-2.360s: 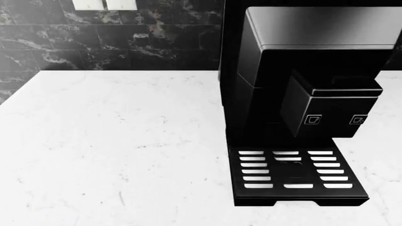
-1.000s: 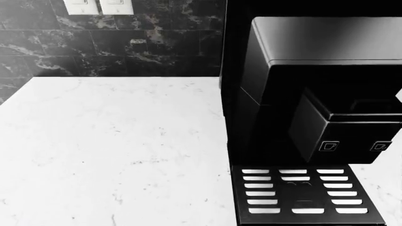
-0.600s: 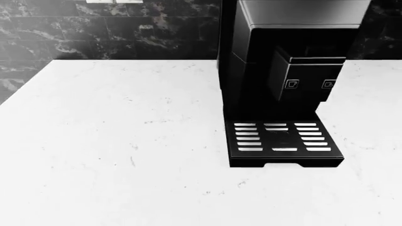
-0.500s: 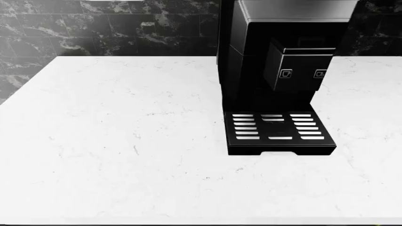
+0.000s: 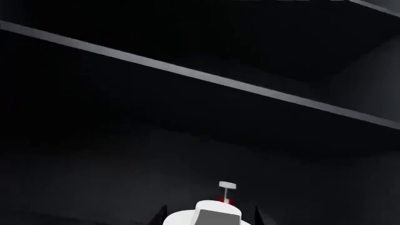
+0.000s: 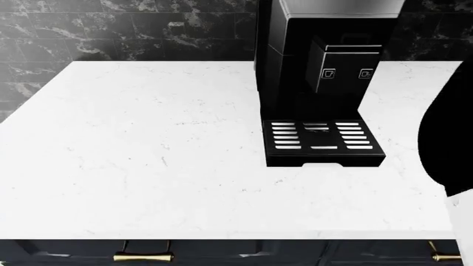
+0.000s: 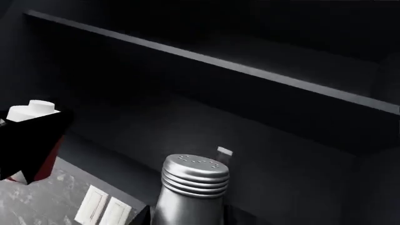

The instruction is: Pick and place the shaker into the drawer. Then close the cabinet.

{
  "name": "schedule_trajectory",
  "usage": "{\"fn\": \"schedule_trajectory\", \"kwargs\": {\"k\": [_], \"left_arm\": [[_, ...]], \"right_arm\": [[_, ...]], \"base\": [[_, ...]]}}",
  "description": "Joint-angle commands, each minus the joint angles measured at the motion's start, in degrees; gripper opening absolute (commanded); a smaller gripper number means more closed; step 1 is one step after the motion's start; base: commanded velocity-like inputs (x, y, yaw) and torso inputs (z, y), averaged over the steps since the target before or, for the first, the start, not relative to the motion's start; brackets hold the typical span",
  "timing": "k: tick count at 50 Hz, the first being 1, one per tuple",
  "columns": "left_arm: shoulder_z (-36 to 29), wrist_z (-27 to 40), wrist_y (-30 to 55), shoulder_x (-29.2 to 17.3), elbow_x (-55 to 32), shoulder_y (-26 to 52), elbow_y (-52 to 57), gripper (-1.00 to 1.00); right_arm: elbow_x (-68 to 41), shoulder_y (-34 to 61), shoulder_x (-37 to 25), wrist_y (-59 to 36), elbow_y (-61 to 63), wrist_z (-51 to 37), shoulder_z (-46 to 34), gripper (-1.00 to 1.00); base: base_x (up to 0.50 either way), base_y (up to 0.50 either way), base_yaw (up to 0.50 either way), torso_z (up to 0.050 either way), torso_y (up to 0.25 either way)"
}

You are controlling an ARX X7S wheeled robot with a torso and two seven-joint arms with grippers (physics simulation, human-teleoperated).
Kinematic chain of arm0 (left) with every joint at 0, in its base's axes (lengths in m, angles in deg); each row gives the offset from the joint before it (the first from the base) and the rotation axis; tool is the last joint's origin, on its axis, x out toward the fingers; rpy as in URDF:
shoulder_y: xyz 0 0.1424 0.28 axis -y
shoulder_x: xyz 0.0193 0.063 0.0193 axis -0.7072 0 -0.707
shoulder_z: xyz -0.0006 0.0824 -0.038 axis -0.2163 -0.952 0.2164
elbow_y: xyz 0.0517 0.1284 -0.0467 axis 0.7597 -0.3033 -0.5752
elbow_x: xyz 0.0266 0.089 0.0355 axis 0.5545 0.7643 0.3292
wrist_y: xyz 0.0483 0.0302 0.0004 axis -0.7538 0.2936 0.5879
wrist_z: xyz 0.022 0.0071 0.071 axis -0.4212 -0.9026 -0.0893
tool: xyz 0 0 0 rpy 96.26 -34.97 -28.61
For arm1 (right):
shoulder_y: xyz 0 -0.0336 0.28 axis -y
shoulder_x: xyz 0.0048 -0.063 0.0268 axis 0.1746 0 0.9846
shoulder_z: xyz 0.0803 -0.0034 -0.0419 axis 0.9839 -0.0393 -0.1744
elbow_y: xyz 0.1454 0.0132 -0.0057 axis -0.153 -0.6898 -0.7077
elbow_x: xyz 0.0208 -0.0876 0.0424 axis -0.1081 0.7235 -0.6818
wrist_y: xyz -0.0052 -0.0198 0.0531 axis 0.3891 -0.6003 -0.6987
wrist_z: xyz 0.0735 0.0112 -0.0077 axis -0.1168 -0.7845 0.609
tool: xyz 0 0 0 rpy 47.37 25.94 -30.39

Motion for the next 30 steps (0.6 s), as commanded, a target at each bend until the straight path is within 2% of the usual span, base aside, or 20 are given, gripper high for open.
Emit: {"fn": "schedule_trajectory", "kwargs": {"k": [1,6,7,13,19,30], "left_arm": [[-1.0,11.6,-1.2,-16.3,-6.1,-20.7,37.2,-1.0],[-2.1,12.2,-2.2,-22.8,-6.4,-27.3,49.0,-1.0],[-2.5,12.1,-2.4,-24.0,-6.3,-28.7,50.7,-1.0],[-4.6,10.4,-5.0,-30.2,-3.3,-37.2,58.0,-1.0],[-5.5,8.2,-7.4,-34.9,-1.5,-42.5,60.3,-1.0],[-7.9,3.8,-10.6,-40.2,3.0,-50.2,62.3,-1.0]], "right_arm": [[26.5,-21.6,4.6,-13.8,28.8,21.1,-2.0,-1.0],[42.3,-29.1,4.6,-13.8,32.2,38.1,-3.0,-1.0],[43.1,-31.5,4.6,-13.8,33.5,38.9,-4.0,-1.0],[45.2,-43.8,4.6,-13.8,40.1,39.0,-6.9,-1.0],[46.3,-52.6,4.3,-13.8,44.1,39.0,-9.3,-1.0],[42.1,-64.7,-2.8,-13.8,51.5,39.0,-10.9,-1.0]], "base": [[0.0,0.0,0.0,0.0,0.0],[0.0,0.0,0.0,0.0,0.0],[0.0,0.0,0.0,0.0,0.0],[0.0,0.0,0.0,0.0,0.0],[0.0,0.0,0.0,0.0,0.0],[0.0,0.0,0.0,0.0,0.0]]}}
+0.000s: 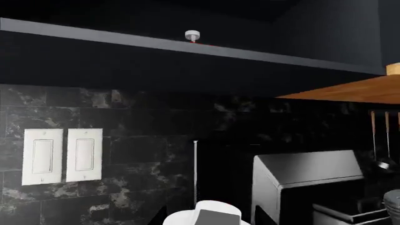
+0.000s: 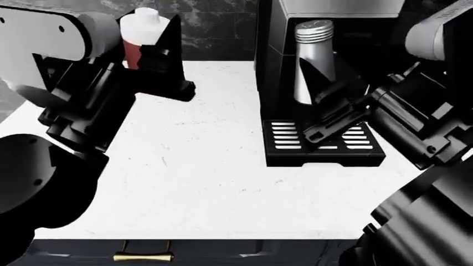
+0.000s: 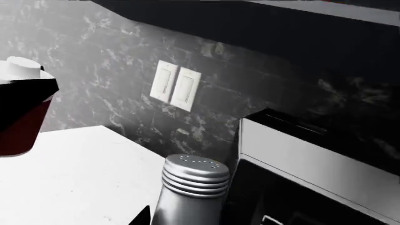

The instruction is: Pick and place the shaker into the drawer. Then close the cabinet.

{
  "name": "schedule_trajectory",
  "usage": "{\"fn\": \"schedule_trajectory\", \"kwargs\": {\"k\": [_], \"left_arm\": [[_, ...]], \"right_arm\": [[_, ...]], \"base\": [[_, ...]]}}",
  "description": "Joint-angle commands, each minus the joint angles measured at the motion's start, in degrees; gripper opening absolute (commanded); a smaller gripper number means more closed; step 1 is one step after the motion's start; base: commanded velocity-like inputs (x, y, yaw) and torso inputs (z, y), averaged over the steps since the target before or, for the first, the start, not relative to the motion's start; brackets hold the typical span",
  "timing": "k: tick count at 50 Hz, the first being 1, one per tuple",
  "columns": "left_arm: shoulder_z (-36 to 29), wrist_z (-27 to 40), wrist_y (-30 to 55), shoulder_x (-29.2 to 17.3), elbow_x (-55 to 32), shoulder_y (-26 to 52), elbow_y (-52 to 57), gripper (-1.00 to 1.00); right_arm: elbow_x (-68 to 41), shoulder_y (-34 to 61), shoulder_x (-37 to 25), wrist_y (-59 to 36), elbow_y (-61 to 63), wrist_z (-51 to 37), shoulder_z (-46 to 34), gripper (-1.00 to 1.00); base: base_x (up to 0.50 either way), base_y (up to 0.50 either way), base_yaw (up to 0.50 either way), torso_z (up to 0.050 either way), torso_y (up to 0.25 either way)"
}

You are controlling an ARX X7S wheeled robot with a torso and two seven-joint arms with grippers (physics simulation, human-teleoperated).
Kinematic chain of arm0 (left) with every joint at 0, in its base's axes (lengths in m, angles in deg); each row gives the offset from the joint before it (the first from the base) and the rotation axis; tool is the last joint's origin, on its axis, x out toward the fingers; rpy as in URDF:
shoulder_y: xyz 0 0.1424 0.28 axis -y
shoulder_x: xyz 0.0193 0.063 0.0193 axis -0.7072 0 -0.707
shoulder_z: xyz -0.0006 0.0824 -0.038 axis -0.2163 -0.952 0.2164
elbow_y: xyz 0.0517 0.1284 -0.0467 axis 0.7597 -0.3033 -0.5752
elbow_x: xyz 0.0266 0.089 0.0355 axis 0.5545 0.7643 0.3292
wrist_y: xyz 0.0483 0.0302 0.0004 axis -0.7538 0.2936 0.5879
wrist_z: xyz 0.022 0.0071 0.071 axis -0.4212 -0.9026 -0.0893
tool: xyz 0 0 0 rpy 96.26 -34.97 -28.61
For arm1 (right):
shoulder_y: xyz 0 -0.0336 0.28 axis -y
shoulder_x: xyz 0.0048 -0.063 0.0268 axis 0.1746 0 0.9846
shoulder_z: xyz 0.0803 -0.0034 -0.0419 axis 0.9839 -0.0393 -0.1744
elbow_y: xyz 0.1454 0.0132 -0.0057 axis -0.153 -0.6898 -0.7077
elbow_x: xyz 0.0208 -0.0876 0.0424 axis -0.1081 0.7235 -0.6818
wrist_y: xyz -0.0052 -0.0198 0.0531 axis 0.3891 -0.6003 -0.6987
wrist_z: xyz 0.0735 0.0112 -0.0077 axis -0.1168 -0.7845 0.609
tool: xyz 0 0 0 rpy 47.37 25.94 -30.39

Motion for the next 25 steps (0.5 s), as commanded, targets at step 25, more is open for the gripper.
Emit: {"fn": "schedule_trajectory", "kwargs": {"k": [25], "left_arm": [[-5.9,-6.7,-13.4,-17.0,9.1,-22.7,9.3,-1.0]], "right_arm": [[-0.4,-21.5,-6.9,-0.3,15.4,2.5,3.6,-1.0]], "base": [[0.0,0.0,0.0,0.0,0.0]]}}
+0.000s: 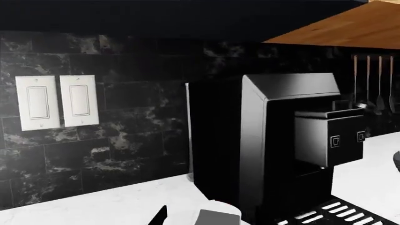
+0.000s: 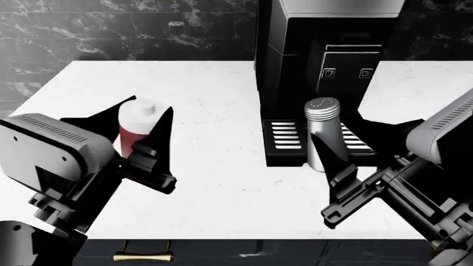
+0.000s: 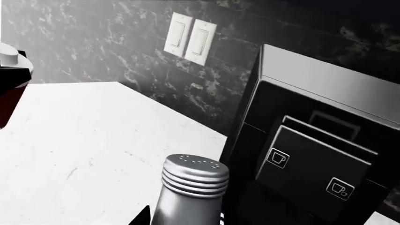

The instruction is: Pick and place the shaker into the drawer. Then close the cabinet.

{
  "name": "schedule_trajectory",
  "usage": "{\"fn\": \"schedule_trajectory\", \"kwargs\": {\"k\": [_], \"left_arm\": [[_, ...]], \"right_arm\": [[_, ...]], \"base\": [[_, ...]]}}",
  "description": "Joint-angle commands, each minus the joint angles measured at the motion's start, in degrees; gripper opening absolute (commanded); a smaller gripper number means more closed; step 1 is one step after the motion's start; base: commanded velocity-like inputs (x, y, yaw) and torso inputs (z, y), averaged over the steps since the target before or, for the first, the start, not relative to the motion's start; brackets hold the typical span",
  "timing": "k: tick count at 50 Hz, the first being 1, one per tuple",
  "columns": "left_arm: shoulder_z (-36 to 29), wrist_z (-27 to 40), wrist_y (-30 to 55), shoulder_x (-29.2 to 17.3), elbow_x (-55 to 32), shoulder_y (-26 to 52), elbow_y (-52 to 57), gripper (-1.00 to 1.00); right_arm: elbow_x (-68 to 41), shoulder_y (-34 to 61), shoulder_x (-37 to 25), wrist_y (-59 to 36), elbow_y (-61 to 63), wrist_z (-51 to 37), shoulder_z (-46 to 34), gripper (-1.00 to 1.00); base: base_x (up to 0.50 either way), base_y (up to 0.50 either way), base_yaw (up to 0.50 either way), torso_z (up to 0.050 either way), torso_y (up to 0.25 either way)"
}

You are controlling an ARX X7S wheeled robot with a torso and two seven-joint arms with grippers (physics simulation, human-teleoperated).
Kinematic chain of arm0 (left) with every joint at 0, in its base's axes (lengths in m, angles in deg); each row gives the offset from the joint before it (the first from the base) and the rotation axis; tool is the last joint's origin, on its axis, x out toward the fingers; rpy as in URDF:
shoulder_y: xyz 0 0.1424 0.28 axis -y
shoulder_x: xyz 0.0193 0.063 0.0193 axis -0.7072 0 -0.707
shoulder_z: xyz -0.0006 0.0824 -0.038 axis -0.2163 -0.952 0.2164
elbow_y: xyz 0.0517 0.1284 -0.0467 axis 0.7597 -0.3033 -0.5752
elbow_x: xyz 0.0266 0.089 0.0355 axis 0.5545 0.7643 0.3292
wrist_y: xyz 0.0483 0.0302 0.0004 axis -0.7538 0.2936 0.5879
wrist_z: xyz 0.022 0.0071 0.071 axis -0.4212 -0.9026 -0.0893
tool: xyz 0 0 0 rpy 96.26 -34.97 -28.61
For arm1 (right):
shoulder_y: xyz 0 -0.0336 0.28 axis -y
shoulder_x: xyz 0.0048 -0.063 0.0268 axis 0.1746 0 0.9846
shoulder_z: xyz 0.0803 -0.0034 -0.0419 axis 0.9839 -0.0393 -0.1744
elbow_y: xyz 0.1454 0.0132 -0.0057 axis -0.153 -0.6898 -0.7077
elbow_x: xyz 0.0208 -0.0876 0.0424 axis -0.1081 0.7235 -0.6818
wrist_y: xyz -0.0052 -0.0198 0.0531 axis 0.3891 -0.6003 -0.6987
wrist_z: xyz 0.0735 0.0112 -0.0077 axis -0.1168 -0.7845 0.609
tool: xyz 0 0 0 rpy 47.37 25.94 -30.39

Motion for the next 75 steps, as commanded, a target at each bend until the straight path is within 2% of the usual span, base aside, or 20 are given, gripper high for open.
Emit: {"fn": "schedule_trajectory", "kwargs": {"k": [1,14,28,43,75], "left_arm": [[-1.3,-0.7,-4.0,-3.0,0.6,-5.0,0.8,-1.0],[-2.7,0.2,-5.0,-3.2,1.8,-8.0,2.2,-1.0],[-3.9,1.2,-8.6,-3.9,4.3,-12.2,2.1,-1.0],[-4.8,0.8,-9.9,-3.7,5.8,-14.2,2.2,-1.0],[-6.7,0.8,-11.9,-1.6,9.6,-18.6,0.8,-1.0]], "right_arm": [[2.2,-3.1,1.1,0.0,2.2,0.2,1.9,-1.0],[4.9,-4.6,3.3,1.3,2.2,0.2,0.9,-1.0],[4.9,-8.8,10.0,10.3,2.2,0.2,8.2,-1.0],[5.0,-9.2,10.5,10.1,2.2,0.2,8.0,-1.0],[6.1,-9.5,10.6,9.9,2.2,0.2,8.1,-1.0]], "base": [[0.0,0.0,0.0,0.0,0.0],[0.0,0.0,0.0,0.0,0.0],[-0.18,-0.49,0.0,0.0,0.0],[-0.17,-0.5,0.0,0.001,0.0],[-0.03,-0.5,0.0,0.0,0.0]]}}
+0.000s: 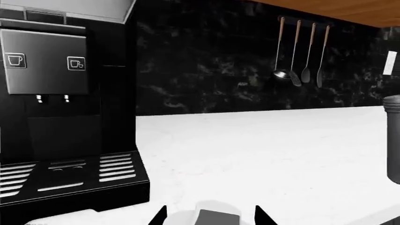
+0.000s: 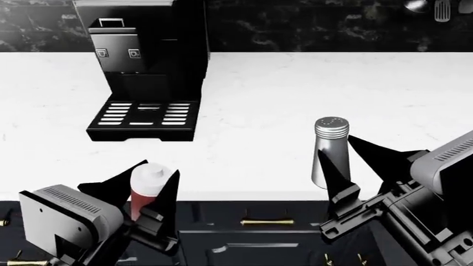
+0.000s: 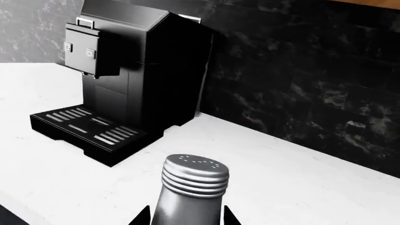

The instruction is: Pick and place the shaker into the drawer. Then close the cabinet.

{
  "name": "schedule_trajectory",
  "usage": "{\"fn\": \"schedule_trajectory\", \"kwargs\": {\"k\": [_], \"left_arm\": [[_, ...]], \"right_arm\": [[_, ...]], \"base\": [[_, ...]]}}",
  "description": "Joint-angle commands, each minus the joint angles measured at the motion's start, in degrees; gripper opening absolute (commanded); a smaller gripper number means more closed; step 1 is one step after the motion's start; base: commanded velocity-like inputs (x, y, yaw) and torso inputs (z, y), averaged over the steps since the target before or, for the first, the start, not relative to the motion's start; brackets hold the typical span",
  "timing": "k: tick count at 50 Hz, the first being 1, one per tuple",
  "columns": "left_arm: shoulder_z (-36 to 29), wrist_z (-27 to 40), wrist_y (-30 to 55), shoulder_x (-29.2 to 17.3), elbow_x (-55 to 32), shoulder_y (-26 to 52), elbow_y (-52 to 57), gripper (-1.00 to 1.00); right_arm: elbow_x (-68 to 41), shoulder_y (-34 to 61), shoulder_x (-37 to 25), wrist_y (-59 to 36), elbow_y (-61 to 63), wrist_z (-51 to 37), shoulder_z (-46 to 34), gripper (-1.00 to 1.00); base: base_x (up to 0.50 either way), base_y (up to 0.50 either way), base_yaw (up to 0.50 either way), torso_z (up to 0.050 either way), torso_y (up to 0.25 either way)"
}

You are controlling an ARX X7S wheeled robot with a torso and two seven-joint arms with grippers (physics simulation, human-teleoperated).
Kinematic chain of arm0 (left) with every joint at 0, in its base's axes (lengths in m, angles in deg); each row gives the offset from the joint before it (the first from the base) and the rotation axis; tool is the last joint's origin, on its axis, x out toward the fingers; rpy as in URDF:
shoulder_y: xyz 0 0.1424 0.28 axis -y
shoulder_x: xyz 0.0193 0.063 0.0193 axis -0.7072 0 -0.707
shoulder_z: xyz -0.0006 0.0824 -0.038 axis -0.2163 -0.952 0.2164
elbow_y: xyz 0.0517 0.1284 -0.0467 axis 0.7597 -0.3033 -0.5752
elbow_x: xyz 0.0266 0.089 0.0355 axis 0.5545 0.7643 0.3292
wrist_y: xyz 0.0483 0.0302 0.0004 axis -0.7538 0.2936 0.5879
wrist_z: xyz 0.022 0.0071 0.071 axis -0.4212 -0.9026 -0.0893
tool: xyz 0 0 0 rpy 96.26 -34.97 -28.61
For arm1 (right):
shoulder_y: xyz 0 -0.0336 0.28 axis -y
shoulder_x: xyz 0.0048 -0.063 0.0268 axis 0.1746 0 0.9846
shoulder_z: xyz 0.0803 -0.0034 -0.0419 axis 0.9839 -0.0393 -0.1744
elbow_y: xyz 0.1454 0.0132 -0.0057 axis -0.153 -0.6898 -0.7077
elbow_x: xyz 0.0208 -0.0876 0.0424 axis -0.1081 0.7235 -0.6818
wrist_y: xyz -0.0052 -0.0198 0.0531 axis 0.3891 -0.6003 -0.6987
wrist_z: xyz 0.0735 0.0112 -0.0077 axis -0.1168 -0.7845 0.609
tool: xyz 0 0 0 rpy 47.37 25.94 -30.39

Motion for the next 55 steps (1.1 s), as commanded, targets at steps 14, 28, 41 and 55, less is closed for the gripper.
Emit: {"fn": "schedule_trajectory", "kwargs": {"k": [14,28,41,55], "left_arm": [[-0.2,-0.4,-1.1,-0.5,0.0,-0.9,1.5,-1.0],[-0.4,-0.4,-1.0,-0.2,0.6,-1.4,1.8,-1.0],[-0.6,-0.4,-0.6,0.2,0.8,-1.6,1.7,-1.0],[-0.6,-0.7,-0.8,0.4,0.9,-2.0,1.3,-1.0]], "right_arm": [[2.6,0.7,0.0,-0.9,0.0,0.1,-2.6,-1.0],[3.6,1.0,-0.4,-2.2,0.0,0.1,-4.3,-1.0],[3.5,0.6,0.0,-1.6,0.0,0.1,-2.6,-1.0],[4.4,1.5,0.0,-2.4,0.0,0.1,-2.3,-1.0]], "base": [[-0.01,-0.5,0.0,0.0,0.001],[-0.07,-0.5,0.0,0.0,0.0],[-0.44,-0.44,0.0,0.0,0.0],[-0.15,-0.49,0.0,0.0,0.0]]}}
